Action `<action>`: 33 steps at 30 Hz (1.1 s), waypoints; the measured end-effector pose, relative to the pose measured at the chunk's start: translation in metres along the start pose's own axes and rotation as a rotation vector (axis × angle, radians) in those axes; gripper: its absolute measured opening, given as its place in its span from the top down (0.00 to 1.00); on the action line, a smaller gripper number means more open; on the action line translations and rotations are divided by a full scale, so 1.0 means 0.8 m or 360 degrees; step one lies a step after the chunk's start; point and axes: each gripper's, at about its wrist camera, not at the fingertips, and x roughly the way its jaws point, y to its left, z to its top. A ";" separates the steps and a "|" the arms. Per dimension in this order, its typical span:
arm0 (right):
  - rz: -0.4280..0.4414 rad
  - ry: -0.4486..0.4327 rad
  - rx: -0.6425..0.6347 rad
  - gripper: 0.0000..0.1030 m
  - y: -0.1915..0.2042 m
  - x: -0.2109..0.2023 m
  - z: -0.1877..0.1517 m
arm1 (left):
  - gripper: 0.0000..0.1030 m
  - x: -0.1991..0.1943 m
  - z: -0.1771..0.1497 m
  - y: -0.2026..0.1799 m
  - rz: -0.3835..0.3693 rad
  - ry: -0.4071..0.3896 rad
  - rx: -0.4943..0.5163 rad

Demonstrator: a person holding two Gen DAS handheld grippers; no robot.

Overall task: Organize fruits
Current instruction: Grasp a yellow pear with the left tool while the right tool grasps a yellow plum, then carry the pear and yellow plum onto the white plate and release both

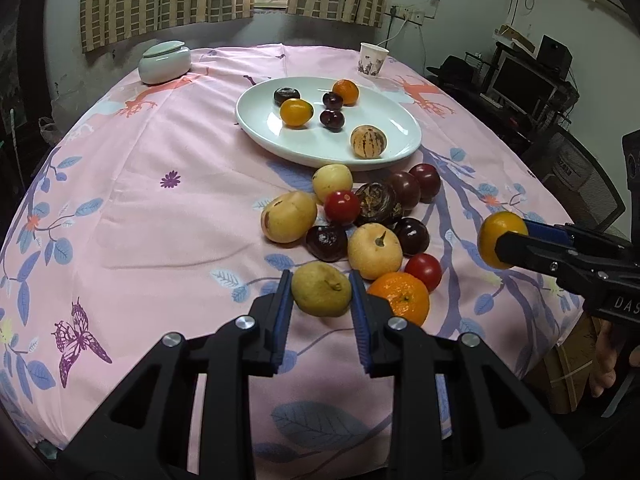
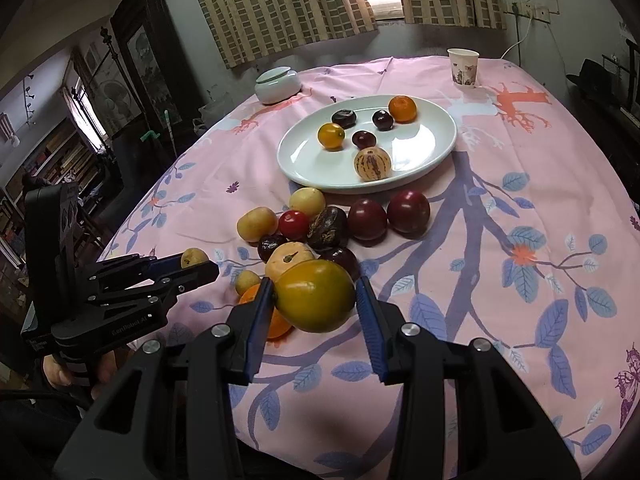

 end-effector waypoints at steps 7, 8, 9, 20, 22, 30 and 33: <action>0.0020 -0.0009 -0.0024 0.59 -0.007 0.003 0.017 | 0.73 -0.001 0.037 -0.012 -0.0008 -0.0051 0.0040; 0.0017 -0.0015 -0.0031 0.59 -0.008 0.003 0.019 | 0.73 0.000 0.044 -0.013 -0.0005 -0.0055 0.0046; 0.0014 -0.0020 -0.0035 0.59 -0.009 0.004 0.023 | 0.73 0.000 0.051 -0.013 -0.0005 -0.0057 0.0052; -0.0114 0.0011 -0.0159 0.59 -0.043 0.033 0.112 | 0.73 0.039 0.191 -0.011 0.0022 -0.0067 0.0162; -0.0161 0.0001 -0.0192 0.59 -0.053 0.045 0.145 | 0.72 0.058 0.224 -0.011 0.0038 -0.0056 0.0160; -0.0238 0.0093 -0.0266 0.59 -0.095 0.148 0.239 | 0.72 0.199 0.318 0.006 0.0063 0.0184 0.0045; -0.0228 0.0167 -0.0195 0.59 -0.118 0.187 0.249 | 0.72 0.242 0.327 0.014 0.0067 0.0258 -0.0004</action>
